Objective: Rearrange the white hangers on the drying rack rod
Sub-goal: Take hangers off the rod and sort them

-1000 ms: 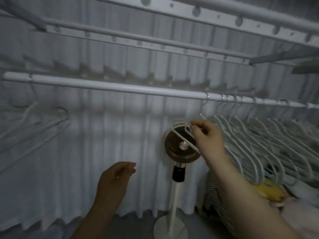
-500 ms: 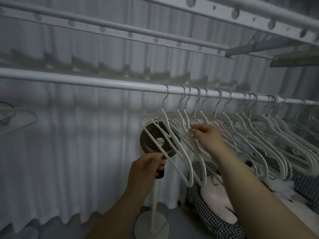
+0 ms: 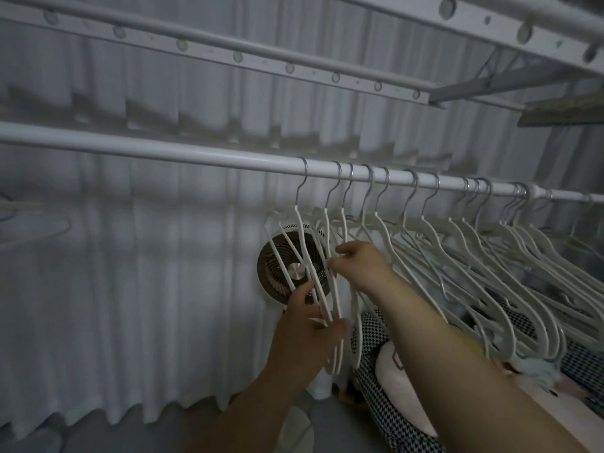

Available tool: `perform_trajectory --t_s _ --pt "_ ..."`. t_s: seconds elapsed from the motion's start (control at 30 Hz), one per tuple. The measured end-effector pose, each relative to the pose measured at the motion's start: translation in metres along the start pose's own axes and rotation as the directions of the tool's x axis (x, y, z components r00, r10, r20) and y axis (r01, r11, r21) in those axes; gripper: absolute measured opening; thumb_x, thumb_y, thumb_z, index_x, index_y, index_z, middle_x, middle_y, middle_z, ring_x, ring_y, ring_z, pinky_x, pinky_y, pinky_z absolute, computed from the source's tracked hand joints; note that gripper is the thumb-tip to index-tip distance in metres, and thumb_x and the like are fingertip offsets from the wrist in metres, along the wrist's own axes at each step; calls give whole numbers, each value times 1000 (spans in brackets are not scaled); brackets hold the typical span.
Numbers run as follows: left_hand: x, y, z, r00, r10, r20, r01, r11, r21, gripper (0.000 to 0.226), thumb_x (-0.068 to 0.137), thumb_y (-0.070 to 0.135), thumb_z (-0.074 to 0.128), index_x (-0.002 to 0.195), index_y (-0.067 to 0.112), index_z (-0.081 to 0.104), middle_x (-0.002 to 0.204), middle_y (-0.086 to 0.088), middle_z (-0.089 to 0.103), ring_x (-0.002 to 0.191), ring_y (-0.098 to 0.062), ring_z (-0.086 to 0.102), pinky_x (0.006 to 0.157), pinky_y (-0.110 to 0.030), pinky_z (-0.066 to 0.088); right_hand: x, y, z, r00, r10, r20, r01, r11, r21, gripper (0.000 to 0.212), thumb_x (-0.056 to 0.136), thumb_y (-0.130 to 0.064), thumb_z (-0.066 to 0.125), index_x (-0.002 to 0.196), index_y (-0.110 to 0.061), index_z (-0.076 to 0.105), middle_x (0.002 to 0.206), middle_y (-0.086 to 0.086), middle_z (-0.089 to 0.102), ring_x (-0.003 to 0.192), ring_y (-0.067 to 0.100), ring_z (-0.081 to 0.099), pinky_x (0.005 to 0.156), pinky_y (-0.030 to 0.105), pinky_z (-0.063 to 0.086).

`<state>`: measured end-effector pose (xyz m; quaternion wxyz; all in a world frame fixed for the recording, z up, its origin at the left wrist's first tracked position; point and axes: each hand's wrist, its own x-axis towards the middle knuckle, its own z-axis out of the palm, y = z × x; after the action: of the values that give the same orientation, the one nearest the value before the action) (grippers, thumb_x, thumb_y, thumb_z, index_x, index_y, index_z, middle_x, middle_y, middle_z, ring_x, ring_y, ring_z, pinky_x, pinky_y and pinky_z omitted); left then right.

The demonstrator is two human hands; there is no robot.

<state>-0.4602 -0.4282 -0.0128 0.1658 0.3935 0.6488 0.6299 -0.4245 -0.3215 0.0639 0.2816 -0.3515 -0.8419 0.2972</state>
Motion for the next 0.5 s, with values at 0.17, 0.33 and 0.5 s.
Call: perform_trajectory --t_s 0.17,0.33,0.5 --pt "-3 -6 -13 1000 -22 -9 21 989 -146 42 76 14 69 83 46 45 77 13 66 72 -7 66 63 -26 57 -4 -8 12 995 -102 23 104 961 -257 27 82 -27 57 104 -11 61 98 9 64 88 23 58 70 24 40" --pt "-13 -10 -42 995 -85 -51 64 946 -318 23 85 7 57 100 25 54 81 3 64 43 -7 63 41 -19 51 -10 -18 22 996 -89 -2 85 962 -260 28 82 -20 53 106 -9 61 92 7 64 95 26 60 94 36 41" --pt "-25 -14 -92 987 -31 -157 -4 976 -216 21 92 14 46 107 29 47 80 0 57 35 -3 54 34 -17 44 -25 -36 41 984 -142 -109 82 900 -429 16 85 -21 44 86 -17 60 79 4 65 98 26 58 84 32 22"
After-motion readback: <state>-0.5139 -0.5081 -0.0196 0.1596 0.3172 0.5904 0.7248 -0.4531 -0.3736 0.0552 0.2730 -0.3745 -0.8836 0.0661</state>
